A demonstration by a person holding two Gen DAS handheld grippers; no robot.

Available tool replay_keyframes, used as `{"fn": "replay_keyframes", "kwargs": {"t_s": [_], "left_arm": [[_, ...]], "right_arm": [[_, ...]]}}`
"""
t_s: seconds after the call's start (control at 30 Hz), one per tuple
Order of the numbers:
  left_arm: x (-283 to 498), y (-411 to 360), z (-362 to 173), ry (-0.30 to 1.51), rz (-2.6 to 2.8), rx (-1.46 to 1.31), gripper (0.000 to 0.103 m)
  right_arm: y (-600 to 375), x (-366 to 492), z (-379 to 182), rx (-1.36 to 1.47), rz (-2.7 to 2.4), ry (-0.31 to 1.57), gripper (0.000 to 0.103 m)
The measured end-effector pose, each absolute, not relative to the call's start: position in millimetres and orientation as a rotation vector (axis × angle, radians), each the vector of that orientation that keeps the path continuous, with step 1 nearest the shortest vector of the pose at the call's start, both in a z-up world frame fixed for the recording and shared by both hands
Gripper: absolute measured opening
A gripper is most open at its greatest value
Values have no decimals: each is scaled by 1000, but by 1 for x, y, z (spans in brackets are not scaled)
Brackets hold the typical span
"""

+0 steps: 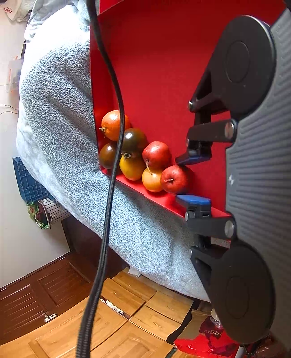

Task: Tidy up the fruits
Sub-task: 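Grasp the red apple with the left tool and lift it, then carry the apple and orange to the tiger plate and open both tools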

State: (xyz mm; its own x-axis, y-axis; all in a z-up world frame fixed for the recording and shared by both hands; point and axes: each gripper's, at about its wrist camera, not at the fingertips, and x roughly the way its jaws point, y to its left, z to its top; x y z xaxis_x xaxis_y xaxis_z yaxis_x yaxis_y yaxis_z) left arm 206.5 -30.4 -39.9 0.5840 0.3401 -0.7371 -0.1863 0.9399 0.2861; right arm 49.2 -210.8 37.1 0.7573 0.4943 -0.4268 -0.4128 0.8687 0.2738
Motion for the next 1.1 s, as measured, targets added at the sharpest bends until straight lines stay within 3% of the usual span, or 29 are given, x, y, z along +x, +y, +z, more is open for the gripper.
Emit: {"fn": "replay_keyframes", "kwargs": {"t_s": [0.63, 0.9, 1.1], "left_arm": [[97, -60, 40, 729, 208, 188, 34], [69, -129, 70, 663, 18, 223, 34], [63, -204, 56, 665, -177, 238, 34]], "right_arm": [[-247, 0, 47, 183, 447, 437, 41], [-275, -10, 37, 121, 345, 428, 41], [-307, -1, 8, 87, 238, 497, 42]]}}
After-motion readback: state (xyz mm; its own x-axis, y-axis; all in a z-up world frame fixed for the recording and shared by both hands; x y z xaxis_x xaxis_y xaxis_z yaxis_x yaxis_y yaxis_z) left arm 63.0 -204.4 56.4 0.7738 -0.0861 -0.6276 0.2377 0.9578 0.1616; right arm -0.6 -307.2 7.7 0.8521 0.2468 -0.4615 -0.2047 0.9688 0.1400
